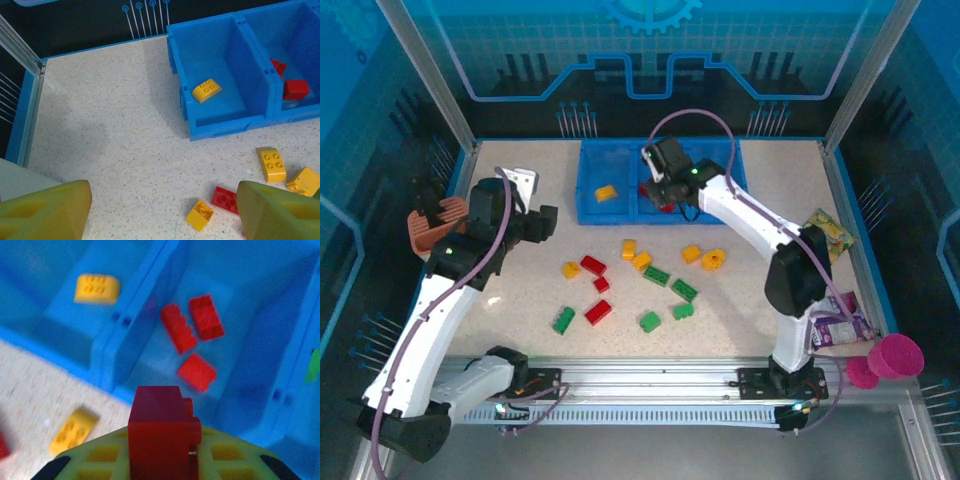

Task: Sort the legos into containers by color
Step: Place the lego in the container, then pick up the lego from the center of the table.

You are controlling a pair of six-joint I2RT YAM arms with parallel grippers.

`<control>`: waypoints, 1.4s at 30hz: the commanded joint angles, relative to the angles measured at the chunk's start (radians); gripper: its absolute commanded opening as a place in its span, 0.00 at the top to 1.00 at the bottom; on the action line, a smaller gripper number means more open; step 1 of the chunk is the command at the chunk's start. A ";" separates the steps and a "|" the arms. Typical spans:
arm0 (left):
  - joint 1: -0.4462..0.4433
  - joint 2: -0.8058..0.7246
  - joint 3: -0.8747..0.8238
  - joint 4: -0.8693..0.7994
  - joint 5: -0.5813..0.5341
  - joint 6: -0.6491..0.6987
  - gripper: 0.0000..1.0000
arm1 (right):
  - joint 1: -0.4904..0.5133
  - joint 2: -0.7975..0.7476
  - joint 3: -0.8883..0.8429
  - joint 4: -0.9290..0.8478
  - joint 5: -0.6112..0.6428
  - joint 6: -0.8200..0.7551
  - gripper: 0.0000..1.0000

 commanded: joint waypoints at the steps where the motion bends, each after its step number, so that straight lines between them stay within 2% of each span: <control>1: 0.011 0.004 0.012 0.015 0.034 0.017 0.22 | -0.034 0.120 0.131 -0.033 0.000 -0.050 0.75; 6: 0.013 -0.016 -0.018 0.043 0.053 0.006 0.21 | -0.064 0.309 0.359 -0.072 0.014 -0.098 0.75; 15: 0.013 -0.005 0.011 0.026 0.094 -0.009 0.17 | -0.130 0.654 0.779 -0.211 -0.044 -0.055 0.73; 23: 0.013 0.008 0.025 0.017 0.096 -0.010 0.16 | -0.165 0.705 0.805 -0.167 -0.076 -0.042 0.64; 28: 0.013 0.021 0.031 0.017 0.092 -0.013 0.15 | -0.148 0.647 0.762 -0.144 -0.099 -0.070 0.59; 34: 0.013 0.037 0.058 0.009 0.100 -0.012 0.14 | -0.099 0.466 0.579 -0.111 -0.088 -0.121 0.56; 39: 0.013 0.029 0.054 0.006 0.088 0.002 0.13 | -0.026 0.155 0.233 -0.057 -0.059 -0.218 0.52; 42: 0.013 0.021 0.038 0.016 0.090 0.006 0.12 | 0.025 -0.009 0.064 -0.098 -0.072 -0.237 0.50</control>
